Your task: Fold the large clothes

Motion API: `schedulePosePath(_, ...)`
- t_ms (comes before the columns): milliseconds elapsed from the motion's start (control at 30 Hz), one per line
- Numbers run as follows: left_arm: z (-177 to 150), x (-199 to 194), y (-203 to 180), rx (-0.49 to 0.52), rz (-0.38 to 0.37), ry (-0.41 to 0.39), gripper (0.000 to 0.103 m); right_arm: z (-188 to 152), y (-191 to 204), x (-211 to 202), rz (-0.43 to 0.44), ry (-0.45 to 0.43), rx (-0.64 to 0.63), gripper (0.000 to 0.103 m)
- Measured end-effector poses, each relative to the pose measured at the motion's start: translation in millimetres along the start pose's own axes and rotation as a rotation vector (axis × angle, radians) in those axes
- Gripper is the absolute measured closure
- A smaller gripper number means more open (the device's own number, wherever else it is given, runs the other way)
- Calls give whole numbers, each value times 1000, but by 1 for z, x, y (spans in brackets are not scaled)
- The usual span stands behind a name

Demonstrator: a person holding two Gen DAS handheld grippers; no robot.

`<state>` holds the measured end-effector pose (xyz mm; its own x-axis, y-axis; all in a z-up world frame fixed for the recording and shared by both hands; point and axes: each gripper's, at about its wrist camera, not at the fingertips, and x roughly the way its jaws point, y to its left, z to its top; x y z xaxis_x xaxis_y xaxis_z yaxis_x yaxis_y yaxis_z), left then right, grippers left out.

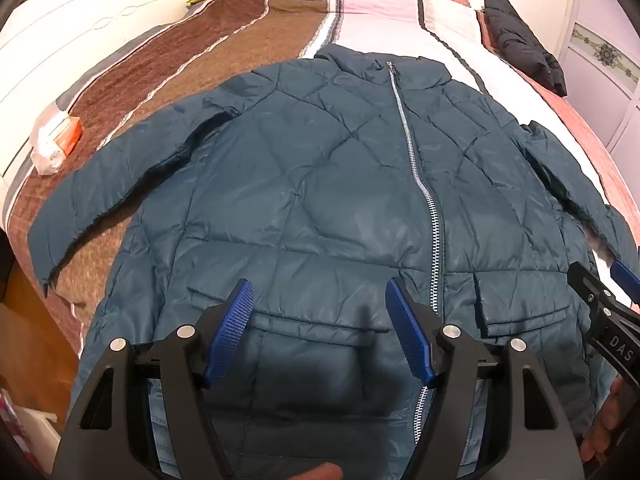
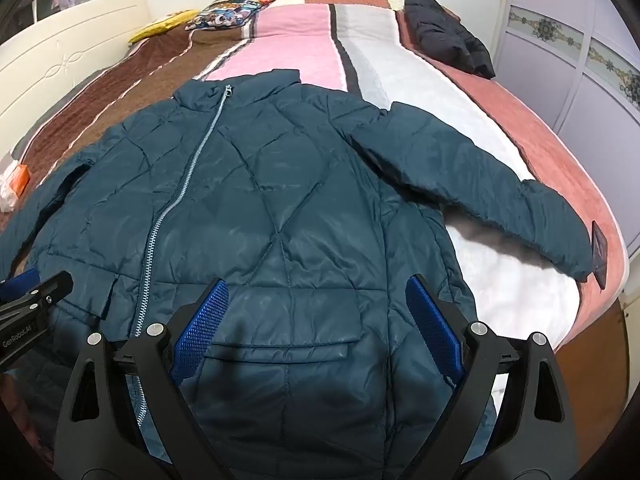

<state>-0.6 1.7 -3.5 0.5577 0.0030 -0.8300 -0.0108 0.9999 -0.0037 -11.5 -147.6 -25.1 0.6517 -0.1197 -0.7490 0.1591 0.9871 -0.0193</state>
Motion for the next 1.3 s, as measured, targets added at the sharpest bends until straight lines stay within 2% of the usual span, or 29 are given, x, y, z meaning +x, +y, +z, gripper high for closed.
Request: schedulePosePath(1300,-2,7,2,-14,6,25,34,0,-10,7,8,20,27,13)
